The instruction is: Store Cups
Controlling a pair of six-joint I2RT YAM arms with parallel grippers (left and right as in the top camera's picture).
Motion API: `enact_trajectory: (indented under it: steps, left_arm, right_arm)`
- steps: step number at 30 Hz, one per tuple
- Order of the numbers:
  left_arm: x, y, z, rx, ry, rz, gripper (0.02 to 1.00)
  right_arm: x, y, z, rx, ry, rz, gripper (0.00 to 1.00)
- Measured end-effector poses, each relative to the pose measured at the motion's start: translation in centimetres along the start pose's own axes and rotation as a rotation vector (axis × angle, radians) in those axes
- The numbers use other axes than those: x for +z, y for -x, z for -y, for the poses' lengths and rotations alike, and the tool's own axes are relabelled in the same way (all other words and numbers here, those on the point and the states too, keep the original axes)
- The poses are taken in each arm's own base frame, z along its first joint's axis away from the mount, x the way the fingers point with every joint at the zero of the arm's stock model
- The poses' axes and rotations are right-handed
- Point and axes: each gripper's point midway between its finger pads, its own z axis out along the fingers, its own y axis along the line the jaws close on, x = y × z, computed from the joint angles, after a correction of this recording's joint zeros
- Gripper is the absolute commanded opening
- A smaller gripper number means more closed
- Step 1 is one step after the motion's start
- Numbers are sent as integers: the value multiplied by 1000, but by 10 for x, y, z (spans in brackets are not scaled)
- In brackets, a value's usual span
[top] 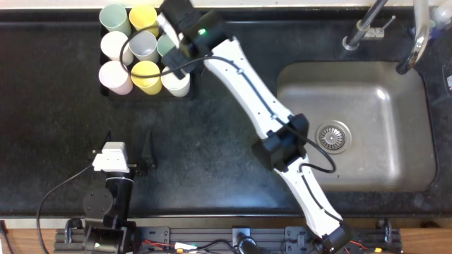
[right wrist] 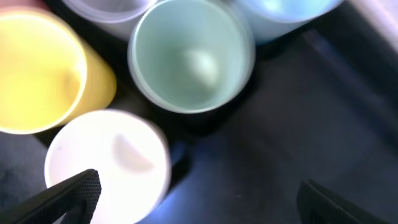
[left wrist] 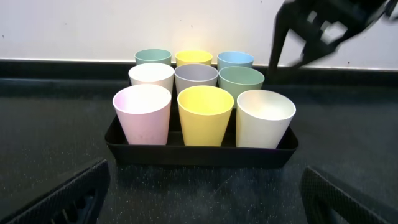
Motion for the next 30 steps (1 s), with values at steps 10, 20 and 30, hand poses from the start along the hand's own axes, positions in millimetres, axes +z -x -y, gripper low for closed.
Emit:
enact_trajectory:
  steps: [10, 20, 30]
  left_arm:
    - [0, 0, 0, 0, 0, 0, 998]
    - [0, 0, 0, 0, 0, 1, 998]
    - [0, 0, 0, 0, 0, -1, 998]
  right_arm:
    - [-201, -35, 101, 252, -163, 143, 998]
    - [-334, -195, 123, 638, -317, 181, 998]
    - [-304, -261, 148, 726, -604, 892, 996]
